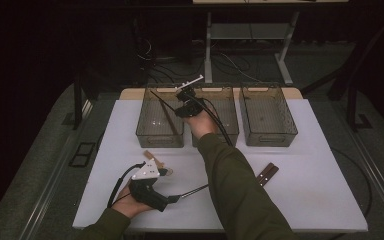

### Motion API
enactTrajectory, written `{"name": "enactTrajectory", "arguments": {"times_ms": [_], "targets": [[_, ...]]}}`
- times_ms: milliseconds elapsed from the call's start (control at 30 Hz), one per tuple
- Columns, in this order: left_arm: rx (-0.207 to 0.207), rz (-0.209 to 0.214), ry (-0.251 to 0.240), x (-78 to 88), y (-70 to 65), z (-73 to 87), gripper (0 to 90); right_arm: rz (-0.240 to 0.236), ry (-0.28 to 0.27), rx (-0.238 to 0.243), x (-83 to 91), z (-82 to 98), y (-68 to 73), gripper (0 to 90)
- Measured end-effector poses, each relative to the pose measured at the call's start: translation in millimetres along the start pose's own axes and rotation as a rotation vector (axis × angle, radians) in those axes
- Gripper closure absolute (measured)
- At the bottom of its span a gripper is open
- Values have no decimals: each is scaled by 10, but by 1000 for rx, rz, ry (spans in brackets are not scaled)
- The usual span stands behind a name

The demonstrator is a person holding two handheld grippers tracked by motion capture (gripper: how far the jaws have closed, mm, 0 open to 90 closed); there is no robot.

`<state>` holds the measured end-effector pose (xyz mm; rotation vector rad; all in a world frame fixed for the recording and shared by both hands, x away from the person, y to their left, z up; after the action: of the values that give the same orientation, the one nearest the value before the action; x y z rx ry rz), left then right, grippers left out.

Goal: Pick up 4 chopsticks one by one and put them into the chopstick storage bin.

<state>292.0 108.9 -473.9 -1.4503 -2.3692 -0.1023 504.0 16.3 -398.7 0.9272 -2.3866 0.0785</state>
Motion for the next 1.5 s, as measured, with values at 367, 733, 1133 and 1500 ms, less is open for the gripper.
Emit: {"name": "enactTrajectory", "arguments": {"times_ms": [367,733,1133,1500], "targets": [[2,1,-1,-3,2,-5,2,41,13,-20,-294,-42,57,846],[0,3,2,-10,-2,1,2,17,-8,18,-249,-63,120,653],[-8,-5,10,-2,-3,8,2,-80,-51,39,205,11,68,445],[1,-7,3,1,-1,1,1,-131,-65,62,636,215,-48,364]]}}
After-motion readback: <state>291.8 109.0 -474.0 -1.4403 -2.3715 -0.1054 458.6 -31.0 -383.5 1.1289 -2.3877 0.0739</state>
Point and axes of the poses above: each handheld gripper's, and its own axes: x roughly backward along the jaws, z roughly out of its underside, y roughly to its left, the point moved 6 cm from there along -x, roughly forward along the jaws, and after that the axes turned 14 degrees about -y, right-handed, at the moved point
